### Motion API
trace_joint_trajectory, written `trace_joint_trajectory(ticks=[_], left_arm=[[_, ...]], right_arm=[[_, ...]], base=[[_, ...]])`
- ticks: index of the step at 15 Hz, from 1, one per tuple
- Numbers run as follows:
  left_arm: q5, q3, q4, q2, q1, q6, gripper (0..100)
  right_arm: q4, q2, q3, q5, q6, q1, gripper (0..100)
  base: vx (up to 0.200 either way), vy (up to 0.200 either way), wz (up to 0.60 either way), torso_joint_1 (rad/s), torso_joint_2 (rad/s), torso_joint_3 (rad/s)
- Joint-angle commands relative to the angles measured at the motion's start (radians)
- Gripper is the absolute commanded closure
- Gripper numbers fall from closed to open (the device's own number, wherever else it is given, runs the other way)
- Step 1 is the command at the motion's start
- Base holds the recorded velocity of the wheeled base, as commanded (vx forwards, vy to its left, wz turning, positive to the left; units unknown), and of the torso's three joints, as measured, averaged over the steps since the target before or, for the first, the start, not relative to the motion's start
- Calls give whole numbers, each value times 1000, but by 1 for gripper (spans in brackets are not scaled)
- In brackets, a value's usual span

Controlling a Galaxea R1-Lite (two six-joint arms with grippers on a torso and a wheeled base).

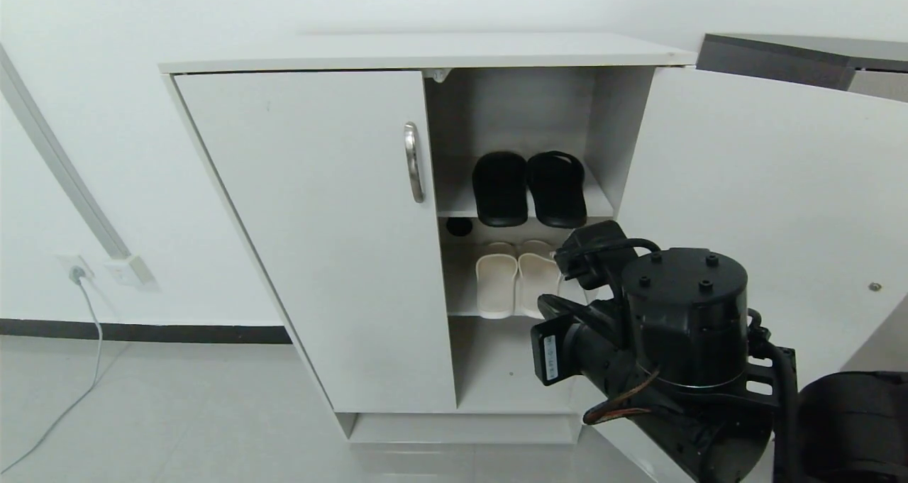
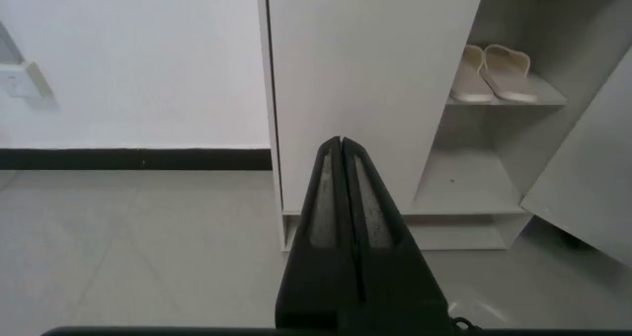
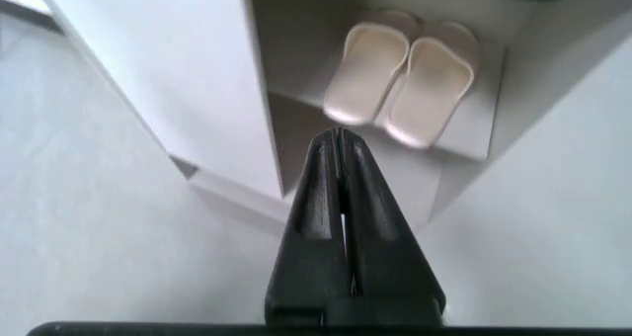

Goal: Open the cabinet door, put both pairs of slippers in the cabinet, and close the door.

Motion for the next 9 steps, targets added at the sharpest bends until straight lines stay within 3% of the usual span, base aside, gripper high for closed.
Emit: trace_joint_trajectory(ticks=[1,3,9], left_arm=[[0,0,0,0,-1,-1,100],[1,0,0,0,1,-1,100],[1,0,0,0,-1,-2,100]], right_arm=[[-2,15,6,-1,-6,-4,100],[-7,18,10,-1,-6,-6,100],[-19,22,15,-1,-17,-6,100]], base=[[-200,0,0,2,2,2],[-200,0,0,2,-2,5],[0,0,0,0,0,0]])
